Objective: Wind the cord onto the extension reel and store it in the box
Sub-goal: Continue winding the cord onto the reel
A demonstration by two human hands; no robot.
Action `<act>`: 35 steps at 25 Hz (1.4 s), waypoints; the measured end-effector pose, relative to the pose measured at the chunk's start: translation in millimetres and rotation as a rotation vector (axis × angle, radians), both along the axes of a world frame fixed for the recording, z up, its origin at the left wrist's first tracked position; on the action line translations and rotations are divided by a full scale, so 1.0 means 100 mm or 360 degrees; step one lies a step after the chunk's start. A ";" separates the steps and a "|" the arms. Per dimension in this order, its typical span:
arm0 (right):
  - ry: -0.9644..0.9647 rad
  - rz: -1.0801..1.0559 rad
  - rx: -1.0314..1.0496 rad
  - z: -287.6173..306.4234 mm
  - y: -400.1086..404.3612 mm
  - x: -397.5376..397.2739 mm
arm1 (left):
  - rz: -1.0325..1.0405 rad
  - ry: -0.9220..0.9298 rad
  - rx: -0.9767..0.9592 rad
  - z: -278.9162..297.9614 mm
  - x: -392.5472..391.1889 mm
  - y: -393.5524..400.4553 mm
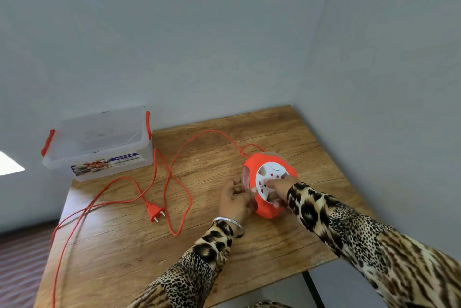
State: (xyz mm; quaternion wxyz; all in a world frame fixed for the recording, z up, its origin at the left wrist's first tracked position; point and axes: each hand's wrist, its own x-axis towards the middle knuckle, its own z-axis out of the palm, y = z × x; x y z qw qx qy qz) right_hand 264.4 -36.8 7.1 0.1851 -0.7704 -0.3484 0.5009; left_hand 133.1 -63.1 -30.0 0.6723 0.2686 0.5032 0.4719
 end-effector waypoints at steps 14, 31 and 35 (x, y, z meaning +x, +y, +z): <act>-0.1779 0.2767 0.0889 0.04 -0.14 0.42 | -0.0848 0.0327 0.0012 0.15 -0.47 0.33; -0.0926 0.0997 0.0507 -0.23 -0.30 0.12 | 0.0137 0.0135 -0.0017 -0.08 -0.13 -0.27; -0.1049 0.1099 0.0550 -0.22 -0.40 0.20 | 0.0181 0.0227 -0.0211 0.08 -0.32 -0.01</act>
